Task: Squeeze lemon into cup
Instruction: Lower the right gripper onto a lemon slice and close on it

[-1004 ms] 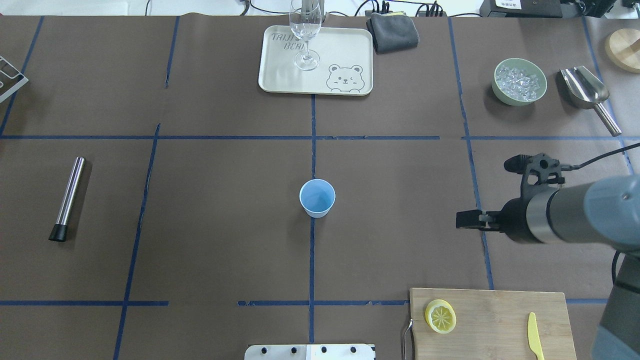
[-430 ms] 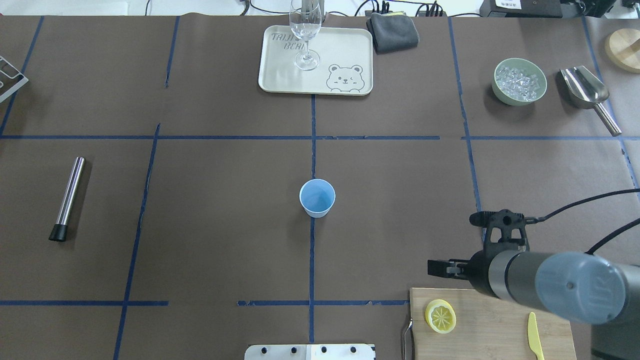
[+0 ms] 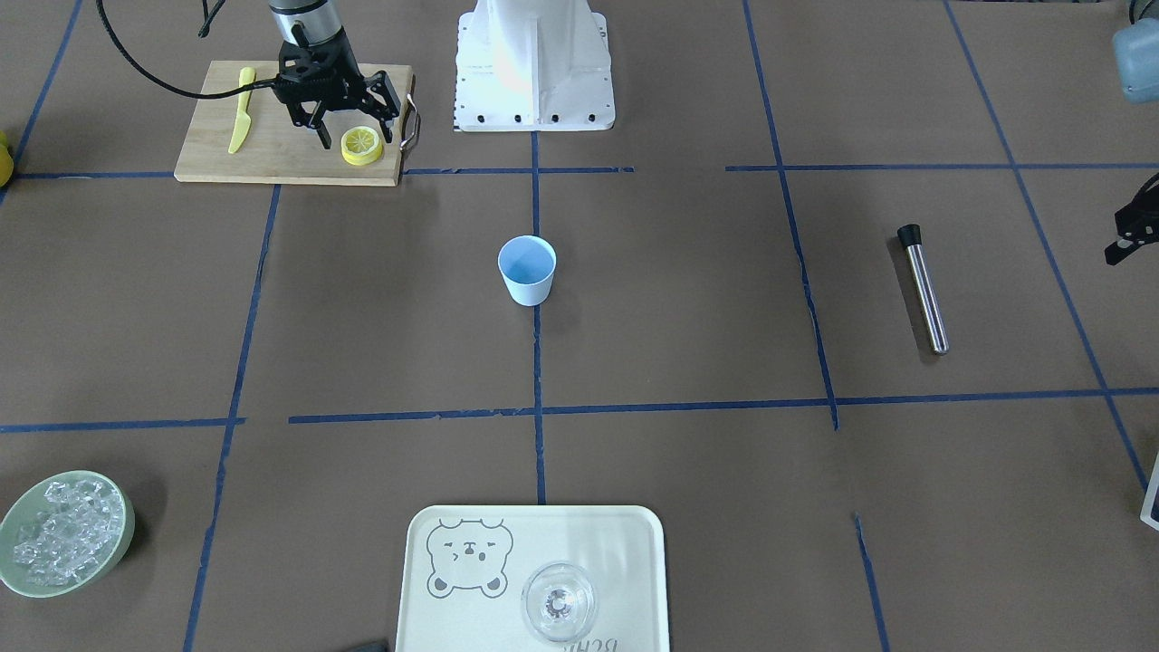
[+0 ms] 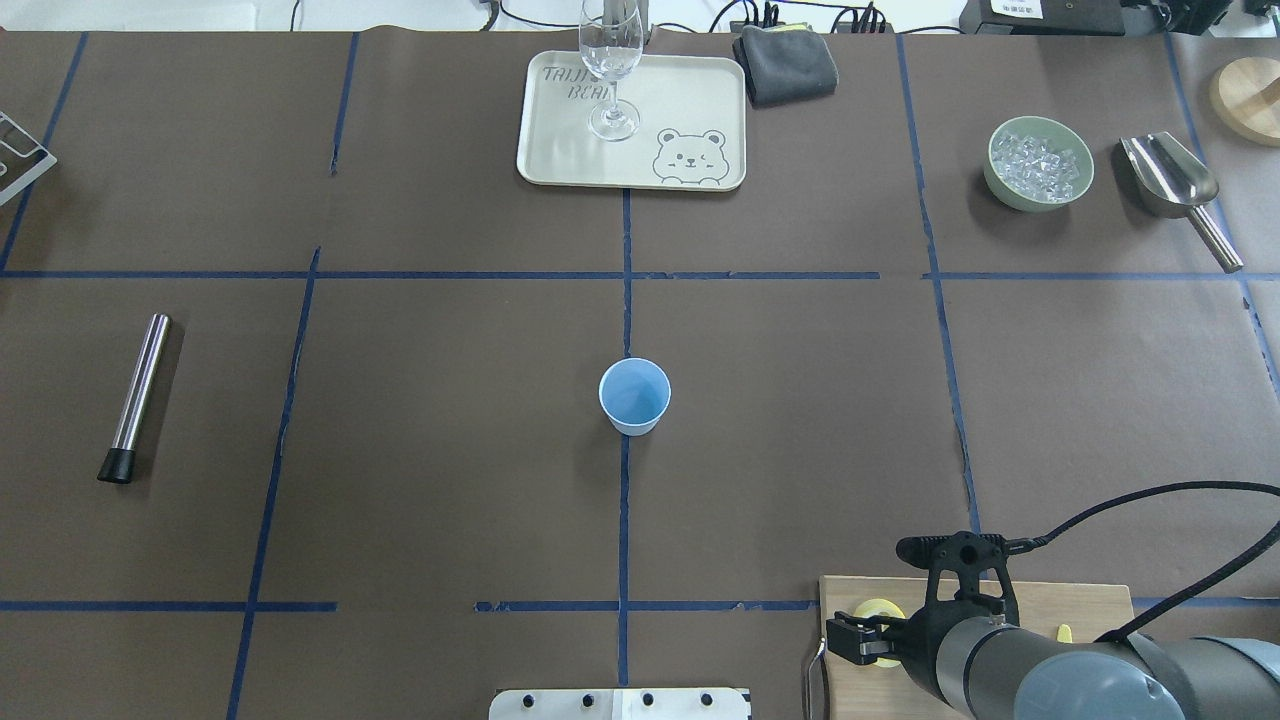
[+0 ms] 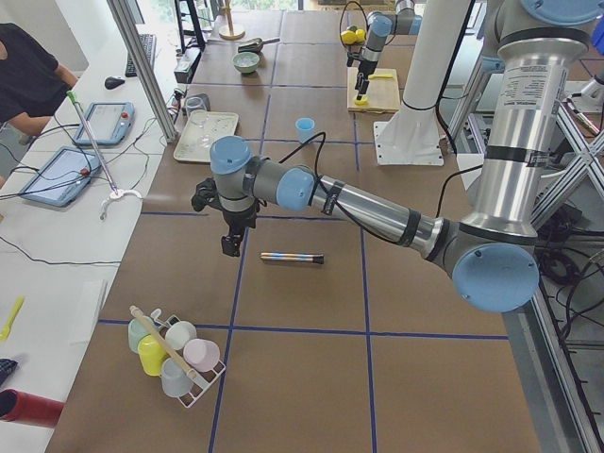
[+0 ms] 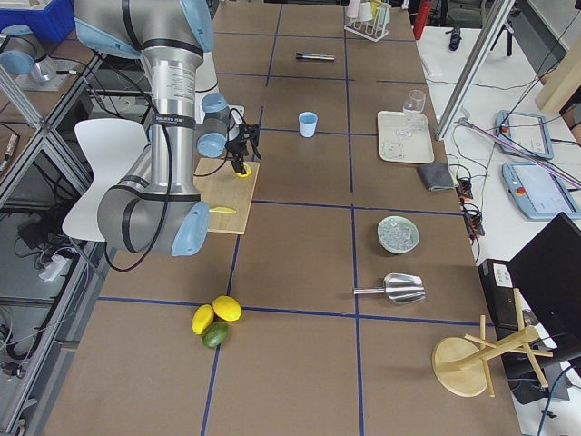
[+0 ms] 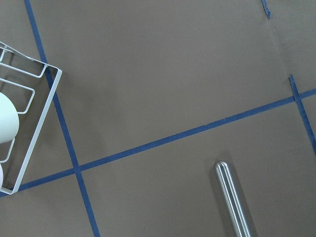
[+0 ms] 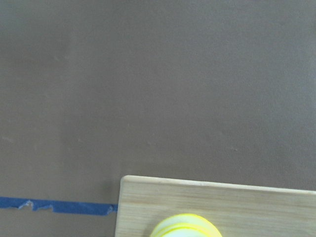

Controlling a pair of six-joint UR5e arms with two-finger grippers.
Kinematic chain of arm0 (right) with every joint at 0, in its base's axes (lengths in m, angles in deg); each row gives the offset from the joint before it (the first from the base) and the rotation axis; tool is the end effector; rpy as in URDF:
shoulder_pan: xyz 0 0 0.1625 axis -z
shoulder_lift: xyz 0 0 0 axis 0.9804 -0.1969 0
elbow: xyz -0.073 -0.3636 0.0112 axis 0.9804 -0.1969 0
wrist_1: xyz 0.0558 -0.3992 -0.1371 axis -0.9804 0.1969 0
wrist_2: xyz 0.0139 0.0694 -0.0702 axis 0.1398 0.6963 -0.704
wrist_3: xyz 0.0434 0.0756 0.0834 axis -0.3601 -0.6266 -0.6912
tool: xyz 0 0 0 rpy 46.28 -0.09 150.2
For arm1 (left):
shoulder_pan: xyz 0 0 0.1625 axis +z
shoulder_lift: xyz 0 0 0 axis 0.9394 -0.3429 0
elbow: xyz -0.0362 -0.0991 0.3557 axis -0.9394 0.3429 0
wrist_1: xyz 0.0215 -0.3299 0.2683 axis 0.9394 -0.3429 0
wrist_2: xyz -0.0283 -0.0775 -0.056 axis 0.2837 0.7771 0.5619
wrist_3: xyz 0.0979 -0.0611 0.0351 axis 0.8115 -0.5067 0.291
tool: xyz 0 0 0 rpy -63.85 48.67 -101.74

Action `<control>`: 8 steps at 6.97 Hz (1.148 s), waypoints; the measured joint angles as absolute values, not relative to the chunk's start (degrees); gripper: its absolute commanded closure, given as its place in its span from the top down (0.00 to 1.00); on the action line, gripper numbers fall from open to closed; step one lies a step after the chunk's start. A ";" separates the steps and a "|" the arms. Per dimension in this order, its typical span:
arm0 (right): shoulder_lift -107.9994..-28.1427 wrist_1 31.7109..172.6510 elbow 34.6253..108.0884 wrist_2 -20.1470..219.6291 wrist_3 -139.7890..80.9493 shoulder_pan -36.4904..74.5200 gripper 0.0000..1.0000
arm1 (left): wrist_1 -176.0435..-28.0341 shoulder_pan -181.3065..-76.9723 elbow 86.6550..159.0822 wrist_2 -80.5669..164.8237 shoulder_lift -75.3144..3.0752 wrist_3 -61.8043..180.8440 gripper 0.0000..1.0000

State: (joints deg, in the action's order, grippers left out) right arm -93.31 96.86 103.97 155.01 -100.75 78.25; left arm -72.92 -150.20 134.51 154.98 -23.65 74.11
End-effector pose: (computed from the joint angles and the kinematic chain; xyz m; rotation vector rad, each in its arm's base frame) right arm -0.4693 -0.1611 0.3291 0.2109 -0.8484 0.0585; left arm 0.0444 -0.5475 0.4476 0.2132 0.7922 0.2723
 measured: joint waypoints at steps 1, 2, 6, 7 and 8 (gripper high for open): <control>-93.29 96.88 103.66 154.84 -100.79 78.75 1.00 | -73.25 -150.19 134.28 154.98 -23.64 74.11 1.00; -93.22 96.91 103.25 154.81 -100.80 79.09 1.00 | -73.42 -150.19 134.13 154.98 -23.64 74.14 1.00; -92.80 96.98 102.38 155.10 -100.73 79.29 1.00 | -73.56 -150.26 133.94 155.03 -23.49 74.34 1.00; -92.77 96.97 102.25 155.11 -100.73 79.31 1.00 | -73.56 -150.27 133.94 155.05 -23.47 74.42 1.00; -92.72 96.98 102.14 155.12 -100.66 79.16 1.00 | -73.56 -150.27 133.94 155.06 -23.47 74.47 1.00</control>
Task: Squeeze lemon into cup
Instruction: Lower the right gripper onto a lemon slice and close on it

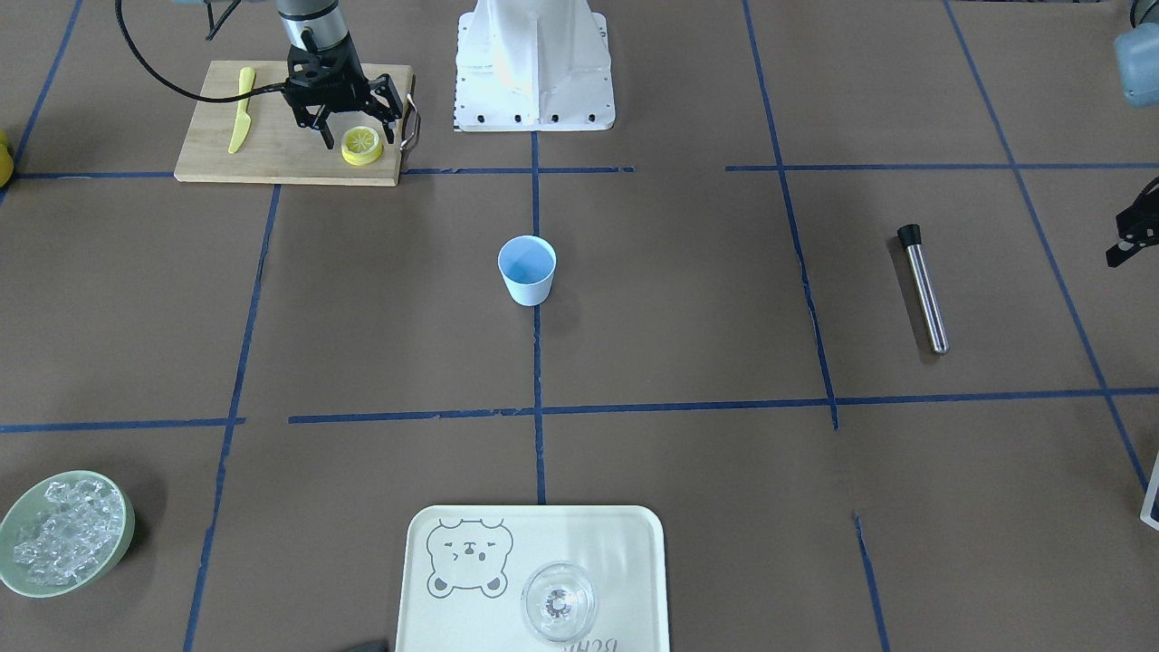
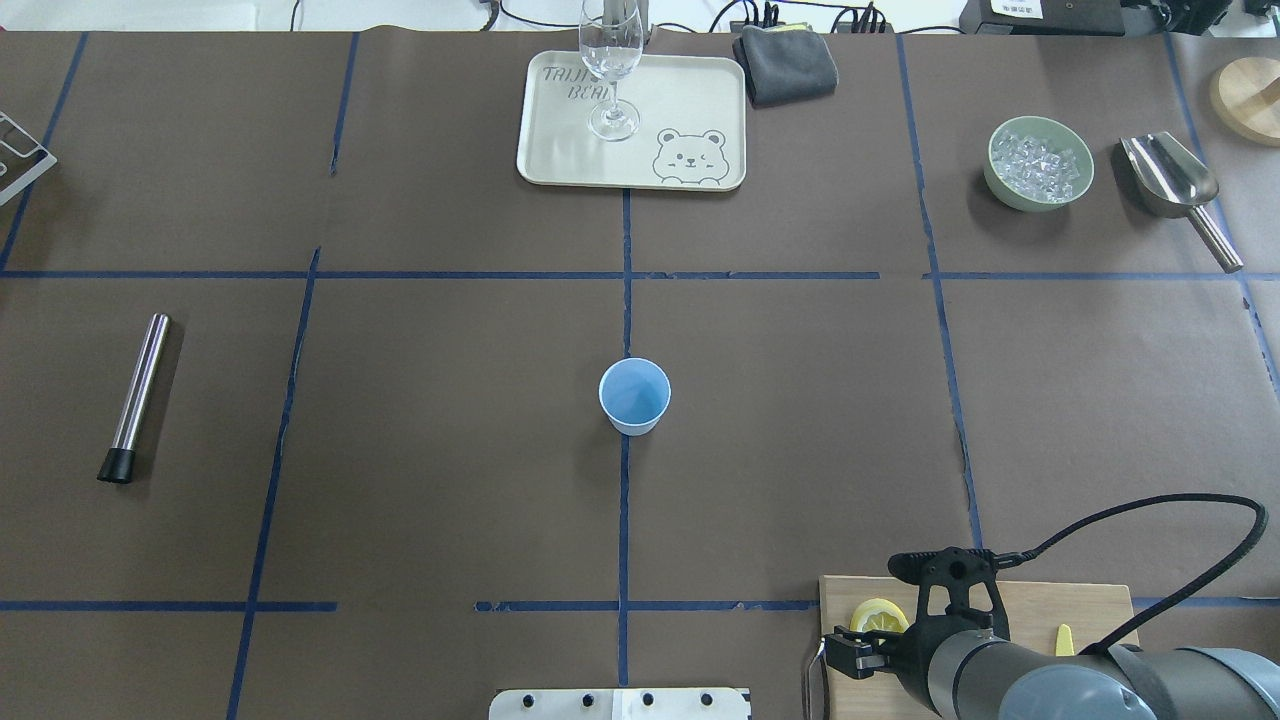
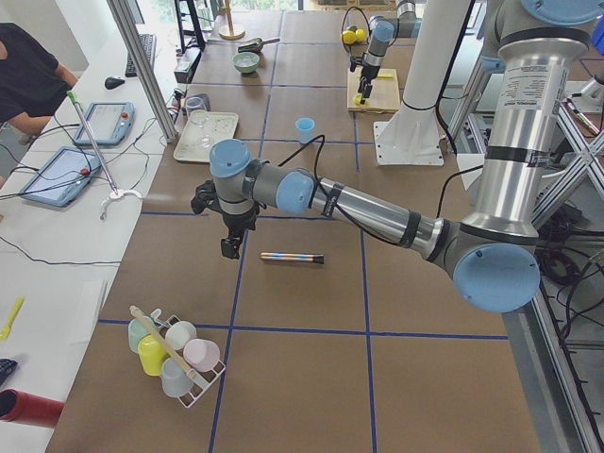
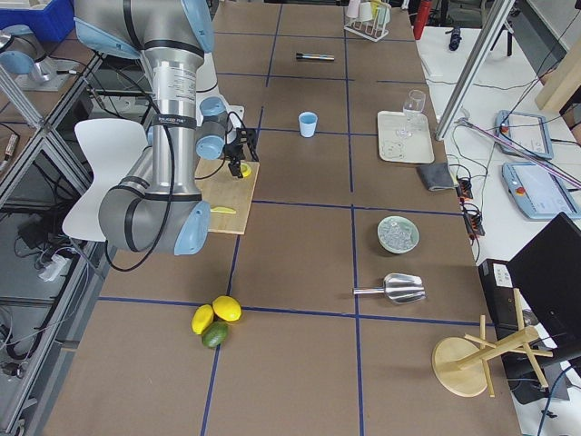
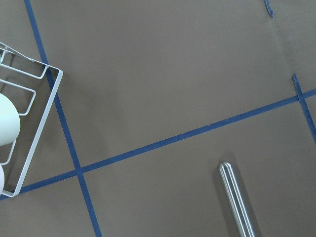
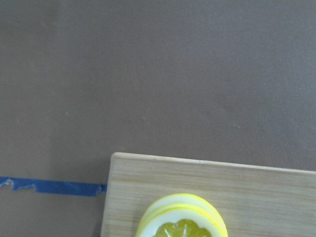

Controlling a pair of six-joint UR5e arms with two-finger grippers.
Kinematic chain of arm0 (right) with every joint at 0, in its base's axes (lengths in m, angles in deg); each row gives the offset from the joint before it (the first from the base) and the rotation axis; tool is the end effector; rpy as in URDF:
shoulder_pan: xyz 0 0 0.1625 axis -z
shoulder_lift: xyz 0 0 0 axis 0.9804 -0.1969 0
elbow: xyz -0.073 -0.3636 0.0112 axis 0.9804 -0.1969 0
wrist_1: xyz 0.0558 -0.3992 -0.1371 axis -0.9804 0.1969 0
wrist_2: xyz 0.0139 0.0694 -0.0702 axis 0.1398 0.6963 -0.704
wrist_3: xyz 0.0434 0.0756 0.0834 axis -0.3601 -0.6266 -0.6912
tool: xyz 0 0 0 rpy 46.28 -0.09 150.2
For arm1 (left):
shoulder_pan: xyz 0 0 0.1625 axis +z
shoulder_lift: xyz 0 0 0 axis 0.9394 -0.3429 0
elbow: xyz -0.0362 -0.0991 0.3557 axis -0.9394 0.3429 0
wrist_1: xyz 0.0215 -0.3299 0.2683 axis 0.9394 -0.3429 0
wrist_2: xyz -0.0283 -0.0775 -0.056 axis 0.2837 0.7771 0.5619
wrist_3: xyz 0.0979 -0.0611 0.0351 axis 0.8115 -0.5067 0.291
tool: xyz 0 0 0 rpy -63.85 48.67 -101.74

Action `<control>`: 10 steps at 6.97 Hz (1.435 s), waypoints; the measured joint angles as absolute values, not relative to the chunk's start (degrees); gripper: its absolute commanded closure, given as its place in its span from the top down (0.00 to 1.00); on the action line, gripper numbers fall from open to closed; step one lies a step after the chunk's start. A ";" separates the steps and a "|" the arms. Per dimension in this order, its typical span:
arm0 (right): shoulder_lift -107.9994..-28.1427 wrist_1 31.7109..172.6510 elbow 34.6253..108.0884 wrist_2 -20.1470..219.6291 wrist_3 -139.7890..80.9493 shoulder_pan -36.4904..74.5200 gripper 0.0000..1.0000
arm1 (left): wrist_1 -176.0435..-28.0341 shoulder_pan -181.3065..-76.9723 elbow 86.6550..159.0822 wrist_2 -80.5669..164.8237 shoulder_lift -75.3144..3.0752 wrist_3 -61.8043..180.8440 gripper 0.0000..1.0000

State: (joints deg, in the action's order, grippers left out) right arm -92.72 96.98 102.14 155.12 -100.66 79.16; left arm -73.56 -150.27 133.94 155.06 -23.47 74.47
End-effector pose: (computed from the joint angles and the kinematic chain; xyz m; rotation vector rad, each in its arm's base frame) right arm -0.4800 -0.1533 0.3407 0.2033 -0.8263 0.0387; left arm 0.0440 -0.5480 0.4529 0.2142 0.7928 0.2766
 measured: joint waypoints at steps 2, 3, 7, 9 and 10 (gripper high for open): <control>-92.67 96.98 101.95 155.12 -100.40 78.72 1.00 | -73.56 -150.28 134.02 155.07 -23.47 74.49 1.00; -92.66 96.98 101.72 155.12 -100.33 78.62 1.00 | -73.56 -150.27 134.10 155.07 -23.47 74.48 1.00; -92.40 96.98 101.55 155.14 -100.28 78.51 0.45 | -73.56 -150.27 134.14 155.07 -23.38 74.60 1.00; -92.34 96.98 101.69 155.34 -100.26 78.35 0.31 | -73.56 -150.28 134.19 155.01 -23.38 74.60 1.00; -92.36 96.97 101.82 155.57 -100.22 78.10 0.29 | -73.56 -150.27 134.23 154.99 -23.38 74.58 1.00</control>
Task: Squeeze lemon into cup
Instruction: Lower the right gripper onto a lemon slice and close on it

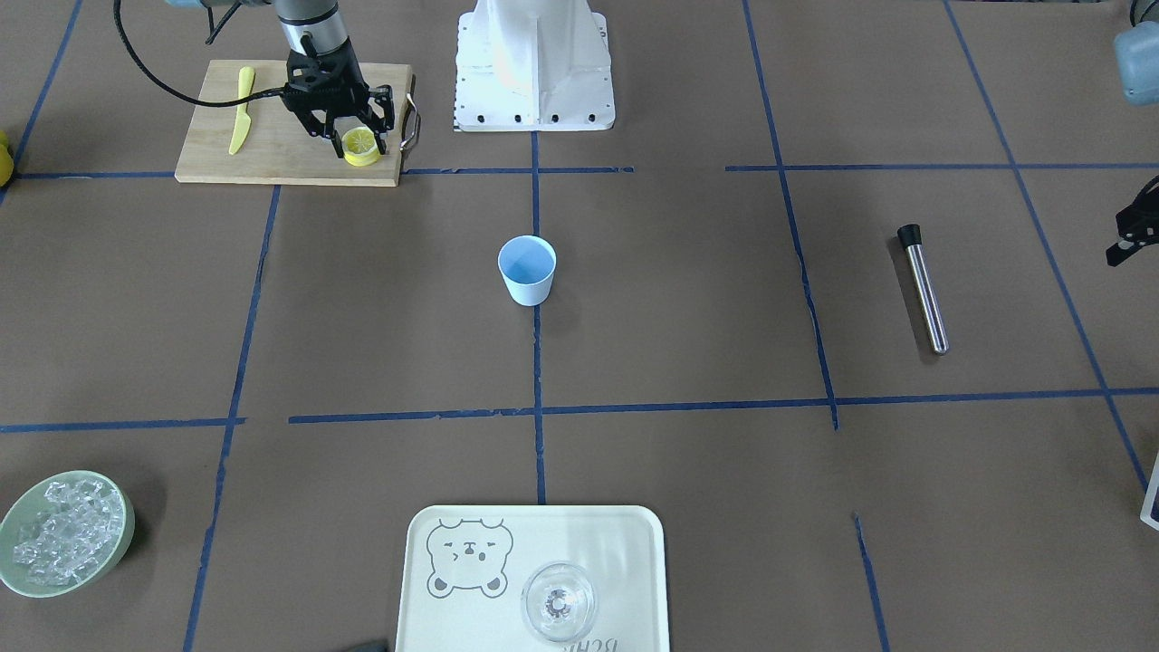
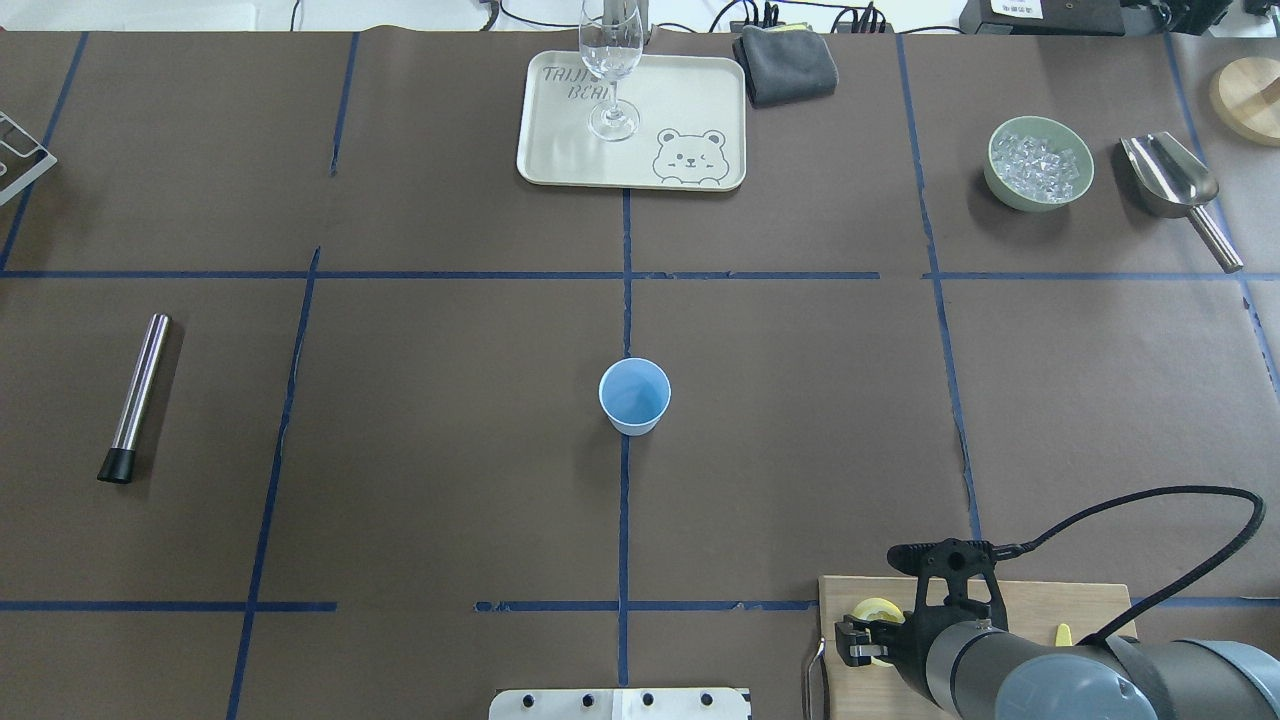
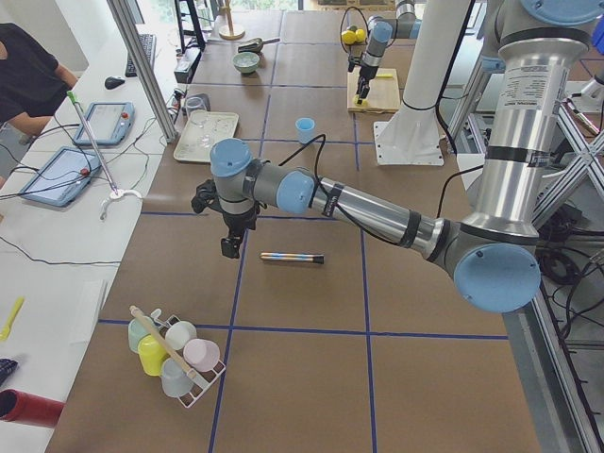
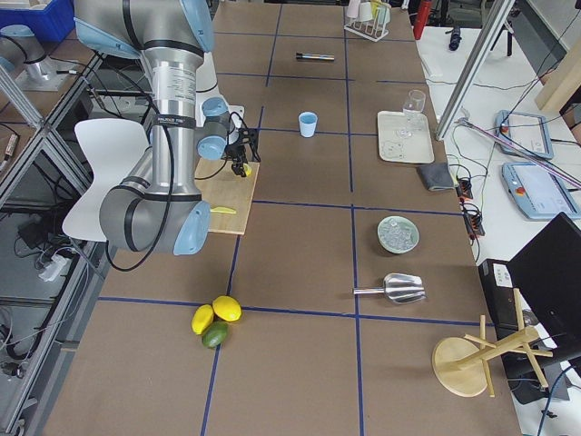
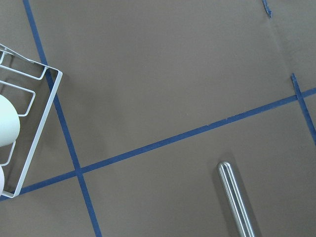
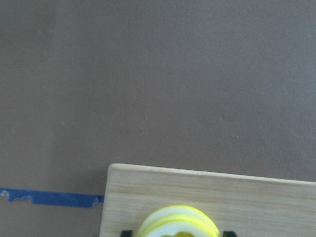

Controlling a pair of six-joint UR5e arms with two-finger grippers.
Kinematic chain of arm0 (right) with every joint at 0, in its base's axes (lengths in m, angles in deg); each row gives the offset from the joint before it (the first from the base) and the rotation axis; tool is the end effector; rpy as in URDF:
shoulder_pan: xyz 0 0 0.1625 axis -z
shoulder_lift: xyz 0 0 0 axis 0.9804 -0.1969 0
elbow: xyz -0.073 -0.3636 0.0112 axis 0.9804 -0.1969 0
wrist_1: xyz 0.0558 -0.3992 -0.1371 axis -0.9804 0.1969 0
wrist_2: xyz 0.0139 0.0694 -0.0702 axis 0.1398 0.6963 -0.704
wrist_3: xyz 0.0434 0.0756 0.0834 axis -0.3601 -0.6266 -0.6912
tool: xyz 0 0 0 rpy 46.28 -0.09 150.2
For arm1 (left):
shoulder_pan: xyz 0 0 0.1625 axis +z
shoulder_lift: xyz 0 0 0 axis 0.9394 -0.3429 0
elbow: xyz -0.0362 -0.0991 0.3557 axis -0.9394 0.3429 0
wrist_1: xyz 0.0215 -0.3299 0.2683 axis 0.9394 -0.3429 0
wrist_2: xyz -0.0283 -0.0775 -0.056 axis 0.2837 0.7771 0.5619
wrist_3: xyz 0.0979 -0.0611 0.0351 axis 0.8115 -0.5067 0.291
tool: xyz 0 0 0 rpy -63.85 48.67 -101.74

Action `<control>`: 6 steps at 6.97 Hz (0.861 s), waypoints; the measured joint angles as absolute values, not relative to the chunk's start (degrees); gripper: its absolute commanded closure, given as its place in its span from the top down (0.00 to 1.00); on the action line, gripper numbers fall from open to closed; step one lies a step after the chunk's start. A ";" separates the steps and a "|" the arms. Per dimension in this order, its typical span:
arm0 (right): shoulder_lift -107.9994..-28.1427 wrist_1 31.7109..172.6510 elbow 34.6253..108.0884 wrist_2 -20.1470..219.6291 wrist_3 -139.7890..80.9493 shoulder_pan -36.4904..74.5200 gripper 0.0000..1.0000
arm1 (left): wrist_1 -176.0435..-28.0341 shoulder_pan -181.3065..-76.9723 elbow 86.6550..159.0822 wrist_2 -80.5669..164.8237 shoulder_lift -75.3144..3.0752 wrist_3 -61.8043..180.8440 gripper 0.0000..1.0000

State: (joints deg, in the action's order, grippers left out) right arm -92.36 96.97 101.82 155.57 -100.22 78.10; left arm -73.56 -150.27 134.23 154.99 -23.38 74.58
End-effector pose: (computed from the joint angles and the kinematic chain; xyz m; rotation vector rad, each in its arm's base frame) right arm -0.4794 -0.1612 0.3407 0.2067 -0.8249 0.0457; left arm 0.0437 -0.5472 0.4513 0.2184 0.7916 0.2795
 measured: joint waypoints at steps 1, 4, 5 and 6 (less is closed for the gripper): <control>-92.41 96.98 102.00 155.79 -100.18 77.66 0.29 | -73.56 -150.28 134.26 154.98 -23.38 74.55 1.00; -92.55 96.98 102.43 156.73 -100.11 75.74 0.29 | -73.52 -150.28 134.46 154.98 -23.32 74.43 1.00; -92.59 96.98 102.60 156.82 -100.11 75.43 0.29 | -73.53 -150.28 134.61 154.98 -23.32 74.38 1.00; -92.63 96.98 102.93 156.86 -100.11 75.24 0.30 | -73.50 -150.30 134.76 154.96 -23.35 74.35 1.00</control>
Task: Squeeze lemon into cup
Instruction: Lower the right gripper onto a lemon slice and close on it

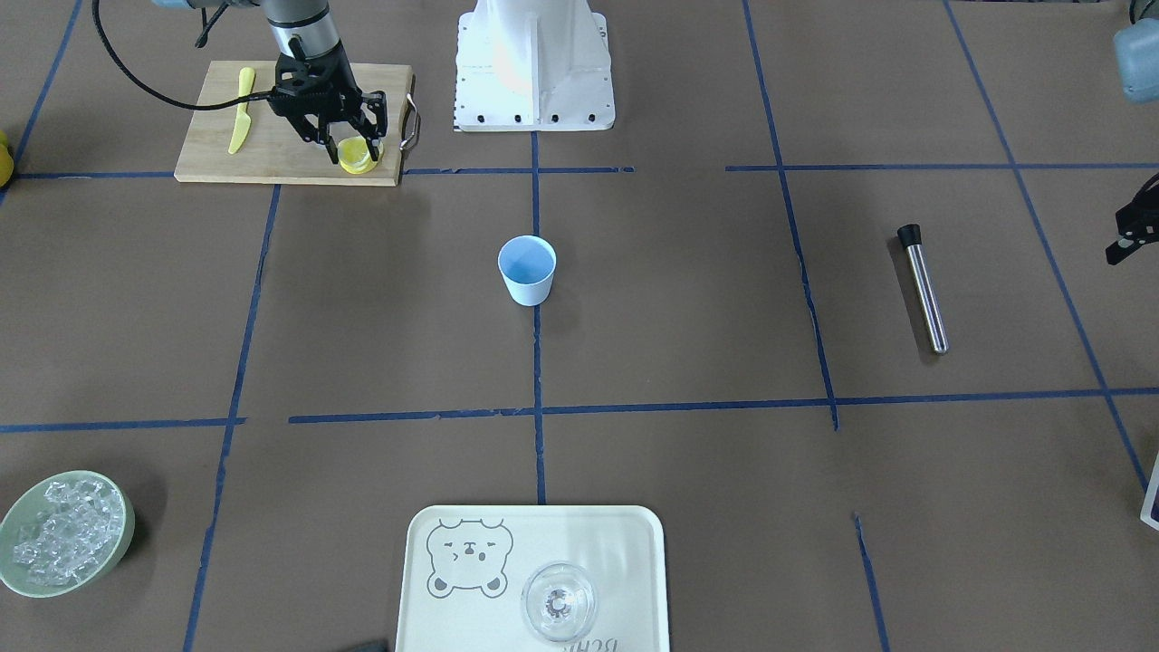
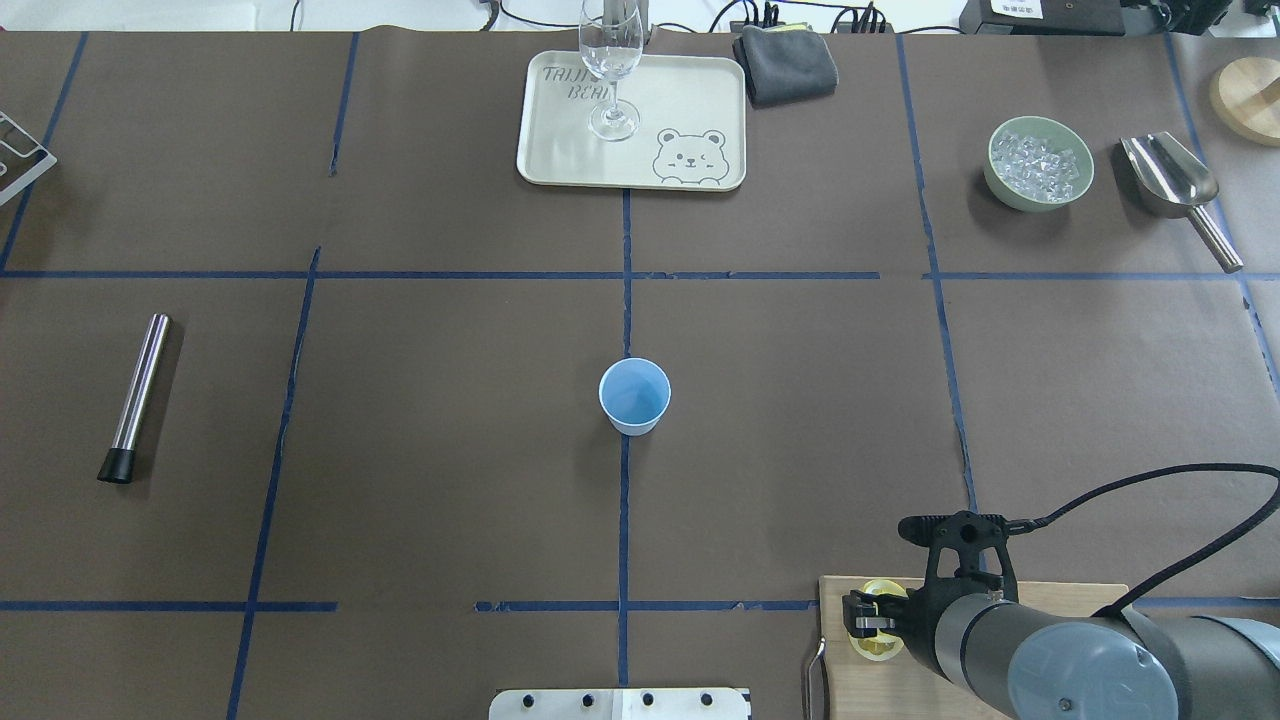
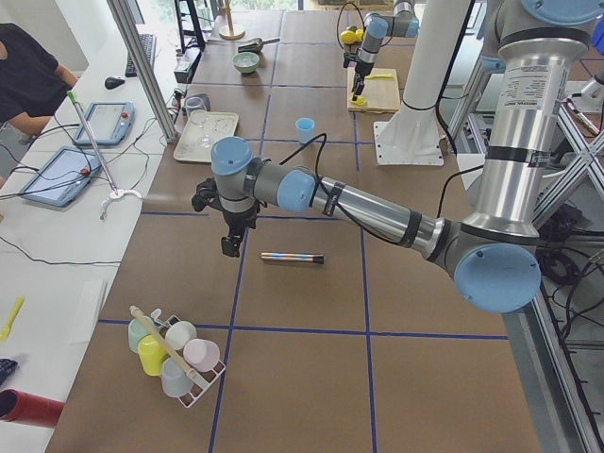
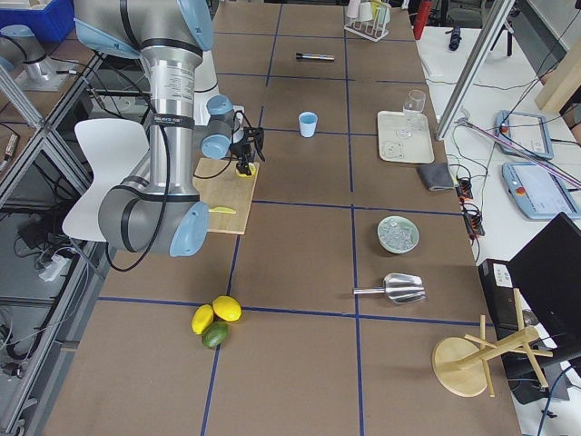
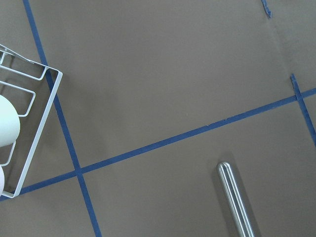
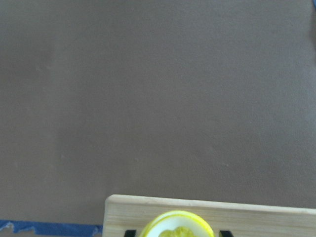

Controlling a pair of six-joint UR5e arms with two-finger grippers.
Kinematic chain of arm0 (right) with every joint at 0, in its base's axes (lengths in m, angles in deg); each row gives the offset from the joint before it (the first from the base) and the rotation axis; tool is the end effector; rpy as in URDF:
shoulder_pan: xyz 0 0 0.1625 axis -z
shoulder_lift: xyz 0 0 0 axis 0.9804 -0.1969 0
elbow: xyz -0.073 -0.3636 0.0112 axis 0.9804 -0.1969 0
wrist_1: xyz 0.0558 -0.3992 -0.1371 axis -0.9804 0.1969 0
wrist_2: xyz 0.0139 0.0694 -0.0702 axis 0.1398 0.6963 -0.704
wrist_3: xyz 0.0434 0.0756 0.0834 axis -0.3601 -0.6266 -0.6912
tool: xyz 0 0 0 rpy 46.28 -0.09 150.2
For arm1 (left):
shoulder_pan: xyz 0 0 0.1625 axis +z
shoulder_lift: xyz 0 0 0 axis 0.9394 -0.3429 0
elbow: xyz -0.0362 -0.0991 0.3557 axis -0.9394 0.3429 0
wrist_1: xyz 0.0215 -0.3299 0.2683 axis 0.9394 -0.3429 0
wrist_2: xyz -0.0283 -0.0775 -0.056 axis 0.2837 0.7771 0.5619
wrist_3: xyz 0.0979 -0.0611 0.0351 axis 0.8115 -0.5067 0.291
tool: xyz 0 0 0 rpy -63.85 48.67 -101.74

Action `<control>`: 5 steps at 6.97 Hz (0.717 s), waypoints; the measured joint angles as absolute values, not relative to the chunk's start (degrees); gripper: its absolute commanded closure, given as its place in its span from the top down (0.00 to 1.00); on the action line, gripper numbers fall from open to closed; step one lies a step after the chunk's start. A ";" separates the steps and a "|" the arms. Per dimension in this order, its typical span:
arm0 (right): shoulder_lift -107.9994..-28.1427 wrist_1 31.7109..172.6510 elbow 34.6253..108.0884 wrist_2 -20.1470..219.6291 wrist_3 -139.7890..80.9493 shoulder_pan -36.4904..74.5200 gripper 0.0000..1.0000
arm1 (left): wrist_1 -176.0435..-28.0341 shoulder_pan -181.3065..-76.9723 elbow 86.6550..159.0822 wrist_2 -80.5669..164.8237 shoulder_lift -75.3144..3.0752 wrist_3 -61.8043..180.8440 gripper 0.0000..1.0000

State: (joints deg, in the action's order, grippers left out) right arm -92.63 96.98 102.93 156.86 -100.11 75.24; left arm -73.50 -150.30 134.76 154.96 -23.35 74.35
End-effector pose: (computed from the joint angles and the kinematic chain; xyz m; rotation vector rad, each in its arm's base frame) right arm -0.4667 -0.1820 0.3335 0.2074 -0.8357 0.0826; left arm 0.0432 -0.5463 0.4471 0.2244 0.7917 0.2781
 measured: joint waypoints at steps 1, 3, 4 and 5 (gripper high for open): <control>-92.67 96.98 103.40 156.89 -100.10 75.18 0.30 | -73.48 -150.33 134.85 154.92 -23.35 74.34 1.00; -92.76 96.98 104.45 156.90 -100.11 75.11 0.31 | -73.47 -150.42 134.95 154.90 -23.28 74.34 1.00; -92.87 96.98 105.17 157.05 -100.11 75.05 0.33 | -73.48 -150.43 134.98 154.89 -23.24 74.34 1.00; -93.00 96.98 106.24 157.62 -100.11 74.88 0.33 | -73.47 -150.45 134.98 154.89 -23.24 74.34 1.00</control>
State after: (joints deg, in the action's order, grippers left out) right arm -93.00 96.98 106.24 157.62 -100.11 74.88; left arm -73.47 -150.45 134.98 154.89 -23.24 74.34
